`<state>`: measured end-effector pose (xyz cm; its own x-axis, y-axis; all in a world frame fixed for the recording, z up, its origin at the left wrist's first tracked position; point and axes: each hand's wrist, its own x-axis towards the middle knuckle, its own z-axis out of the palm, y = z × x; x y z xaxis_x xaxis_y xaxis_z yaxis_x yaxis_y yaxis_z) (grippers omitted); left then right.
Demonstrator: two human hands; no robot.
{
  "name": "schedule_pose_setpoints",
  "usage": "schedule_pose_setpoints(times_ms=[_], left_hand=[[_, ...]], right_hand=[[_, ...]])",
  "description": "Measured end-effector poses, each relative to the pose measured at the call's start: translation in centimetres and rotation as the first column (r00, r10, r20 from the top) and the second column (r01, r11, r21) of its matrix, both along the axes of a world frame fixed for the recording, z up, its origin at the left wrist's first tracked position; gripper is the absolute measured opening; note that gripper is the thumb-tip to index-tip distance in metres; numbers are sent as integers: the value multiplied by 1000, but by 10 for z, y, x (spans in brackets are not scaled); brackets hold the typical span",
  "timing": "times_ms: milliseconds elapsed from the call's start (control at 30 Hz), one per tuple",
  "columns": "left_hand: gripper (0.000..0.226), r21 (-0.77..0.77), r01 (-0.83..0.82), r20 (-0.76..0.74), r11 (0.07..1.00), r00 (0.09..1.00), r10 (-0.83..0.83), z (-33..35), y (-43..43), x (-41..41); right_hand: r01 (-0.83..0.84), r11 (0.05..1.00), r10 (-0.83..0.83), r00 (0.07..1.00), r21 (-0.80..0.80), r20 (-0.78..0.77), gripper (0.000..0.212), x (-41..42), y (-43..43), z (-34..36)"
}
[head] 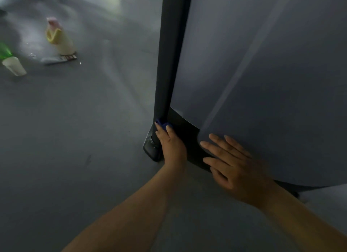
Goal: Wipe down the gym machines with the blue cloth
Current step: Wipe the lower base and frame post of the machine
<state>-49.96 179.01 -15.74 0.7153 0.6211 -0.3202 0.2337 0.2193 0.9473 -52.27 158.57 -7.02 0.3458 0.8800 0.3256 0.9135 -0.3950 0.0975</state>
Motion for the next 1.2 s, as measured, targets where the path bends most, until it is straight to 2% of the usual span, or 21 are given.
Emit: schedule_pose_setpoints(times_ms=[33,67,133,167,233,300,367,467,533,600,700,833,933,967,1033,1067,1100,1200], left_hand=[[62,99,-7,97,995,995,-3,6,-5,1],[63,129,-44,183,991,983,20,13,-11,2],[62,111,-97,233,989,970,69,9,-15,0],[60,63,-104,163,993,982,93,-2,-12,2],[58,-159,-171,-72,972,984,161,-30,5,12],[58,-293,-210,-226,933,963,146,-41,17,13],[58,-224,-175,-167,959,976,139,-23,8,8],[60,78,-87,185,993,980,72,4,-25,-6],[59,190,-87,266,978,963,34,2,-37,-9],[58,164,-80,226,983,973,42,-12,-29,-7],[57,16,-69,107,998,992,66,-9,-17,-11],[63,272,-15,377,962,922,-92,37,-47,-22],[67,282,-11,413,959,904,-111,27,-53,-23],[66,211,-15,372,977,926,-67,14,-49,-20],[62,62,-4,162,998,987,-6,-14,-41,-20],[61,32,20,57,999,998,-22,-21,-41,-24],[60,42,52,31,998,998,-53,-25,-44,-28],[67,114,105,238,988,963,-130,-13,-62,-39]], right_hand=[[3,1000,-3,1000,1,1,21,0,0,-1],[6,1000,-6,1000,2,1,21,0,0,-2],[4,1000,-4,1000,1,-9,20,-1,0,-3],[0,1000,0,1000,2,-19,20,-1,-1,-4],[-4,1000,4,999,3,-32,20,-2,-3,-2],[-8,1000,8,999,-2,-33,20,-2,-4,-1],[-7,1000,7,1000,0,-31,19,-2,-5,-2],[4,1000,-3,999,13,-45,19,-4,-5,-7],[5,1000,-4,999,9,-49,19,-6,-6,-10],[-1,1000,1,998,10,-56,18,-6,-7,-10],[-9,1000,9,999,8,-54,18,-5,-8,-10],[-1,1000,1,999,-1,-44,27,-2,-11,-16],[-6,1000,5,998,-9,-58,19,-2,-13,-13],[-8,1000,8,998,3,-58,16,-2,-14,-10],[-7,999,9,998,31,-58,13,-3,-16,-7],[-8,999,9,998,36,-54,12,-4,-17,-6],[-8,999,10,999,36,-48,11,-4,-17,-6],[-10,1000,10,1000,25,-24,11,-2,-20,-8]])
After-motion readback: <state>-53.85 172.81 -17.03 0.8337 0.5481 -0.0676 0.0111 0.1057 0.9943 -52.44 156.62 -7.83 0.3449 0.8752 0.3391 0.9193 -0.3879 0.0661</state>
